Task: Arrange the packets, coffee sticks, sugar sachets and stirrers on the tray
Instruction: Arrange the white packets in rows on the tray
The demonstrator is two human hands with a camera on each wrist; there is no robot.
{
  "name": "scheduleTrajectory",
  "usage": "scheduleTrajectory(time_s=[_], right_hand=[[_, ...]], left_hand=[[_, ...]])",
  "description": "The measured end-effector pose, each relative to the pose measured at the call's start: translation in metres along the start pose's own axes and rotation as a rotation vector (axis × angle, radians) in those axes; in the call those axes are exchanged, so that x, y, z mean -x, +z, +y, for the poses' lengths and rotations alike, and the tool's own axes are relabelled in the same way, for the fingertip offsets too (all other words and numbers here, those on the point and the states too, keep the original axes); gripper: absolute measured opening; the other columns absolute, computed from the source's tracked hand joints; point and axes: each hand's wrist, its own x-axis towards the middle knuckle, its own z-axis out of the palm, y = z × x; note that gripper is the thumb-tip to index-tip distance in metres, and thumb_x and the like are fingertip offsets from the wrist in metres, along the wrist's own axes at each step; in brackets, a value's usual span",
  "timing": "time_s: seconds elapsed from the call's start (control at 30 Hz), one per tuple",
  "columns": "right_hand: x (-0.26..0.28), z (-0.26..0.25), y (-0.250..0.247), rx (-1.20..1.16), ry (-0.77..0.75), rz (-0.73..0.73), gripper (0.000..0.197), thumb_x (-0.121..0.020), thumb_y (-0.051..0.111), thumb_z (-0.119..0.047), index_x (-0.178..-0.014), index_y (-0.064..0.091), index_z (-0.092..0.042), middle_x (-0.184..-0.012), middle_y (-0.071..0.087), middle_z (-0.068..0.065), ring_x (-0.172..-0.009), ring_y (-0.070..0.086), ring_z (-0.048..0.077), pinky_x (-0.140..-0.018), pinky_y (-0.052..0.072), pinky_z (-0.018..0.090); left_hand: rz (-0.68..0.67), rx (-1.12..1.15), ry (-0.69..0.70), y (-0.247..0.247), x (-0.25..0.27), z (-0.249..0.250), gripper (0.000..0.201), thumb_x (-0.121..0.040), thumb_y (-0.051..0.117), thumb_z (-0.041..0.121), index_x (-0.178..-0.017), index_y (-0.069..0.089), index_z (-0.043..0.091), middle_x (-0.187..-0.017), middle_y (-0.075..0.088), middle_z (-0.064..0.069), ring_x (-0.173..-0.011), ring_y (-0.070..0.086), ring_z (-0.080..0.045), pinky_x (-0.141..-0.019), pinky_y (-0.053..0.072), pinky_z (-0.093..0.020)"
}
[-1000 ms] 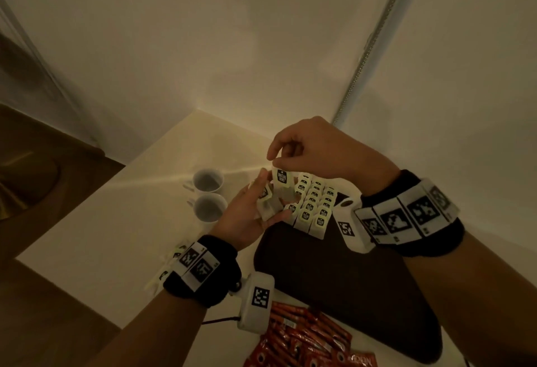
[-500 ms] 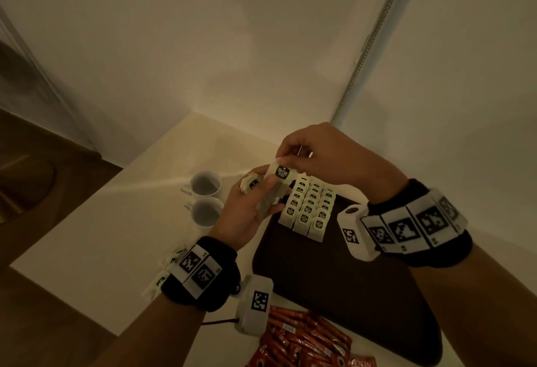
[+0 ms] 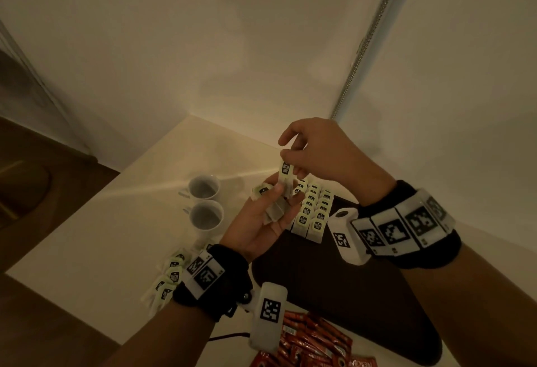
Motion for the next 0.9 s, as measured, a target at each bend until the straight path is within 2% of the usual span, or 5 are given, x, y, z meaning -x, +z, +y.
scheduleTrajectory(time_s=[0.13,0.27,0.43,0.67,0.9], right_hand=[[0.001,0.0,0.0,0.012,-0.023,0.002,0.014,-0.084,0.065,-0.008,-0.097,0.065,-0.005,-0.069,0.068,0.008,-0.043,0.06,0.005,-0.043,0.047,0.013],[0.004,0.004,-0.003,0.024,-0.096,-0.016,0.011,-0.085,0.068,-0.017,-0.095,0.07,-0.015,-0.071,0.066,-0.003,-0.048,0.059,0.0,-0.046,0.045,0.013],[0.01,0.009,-0.009,0.012,-0.163,-0.034,0.011,-0.086,0.066,-0.013,-0.094,0.071,-0.017,-0.072,0.065,-0.009,-0.057,0.059,0.0,-0.056,0.049,0.013],[0.009,0.02,-0.012,0.053,-0.219,0.031,0.008,-0.086,0.066,-0.016,-0.086,0.066,-0.024,-0.078,0.065,-0.01,-0.069,0.06,0.005,-0.062,0.05,0.013],[0.01,0.093,0.021,0.198,-0.019,-0.094,0.012,-0.089,0.061,-0.012,-0.099,0.068,-0.011,-0.086,0.063,-0.005,-0.07,0.052,-0.008,-0.062,0.038,0.001]], left_hand=[[-0.013,0.018,0.03,-0.003,0.002,0.0,0.019,-0.063,0.072,0.014,-0.081,0.077,0.014,-0.083,0.072,-0.004,-0.077,0.07,-0.013,-0.059,0.055,-0.017],[-0.021,-0.076,0.133,-0.001,0.005,0.005,0.012,-0.067,0.067,0.016,-0.074,0.077,0.019,-0.08,0.072,-0.001,-0.076,0.07,-0.008,-0.061,0.054,-0.014],[0.034,-0.15,0.224,-0.004,0.002,0.009,0.016,-0.078,0.058,0.011,-0.093,0.065,0.01,-0.085,0.072,-0.002,-0.08,0.069,-0.01,-0.068,0.055,-0.018],[0.108,-0.175,0.226,-0.012,-0.005,0.008,0.015,-0.079,0.06,0.013,-0.094,0.061,0.01,-0.088,0.072,-0.004,-0.081,0.068,-0.012,-0.074,0.056,-0.021],[0.342,0.06,0.248,-0.044,-0.009,0.031,0.021,-0.096,0.048,0.024,-0.097,0.062,0.009,-0.087,0.072,-0.006,-0.086,0.069,-0.021,-0.074,0.058,-0.027]])
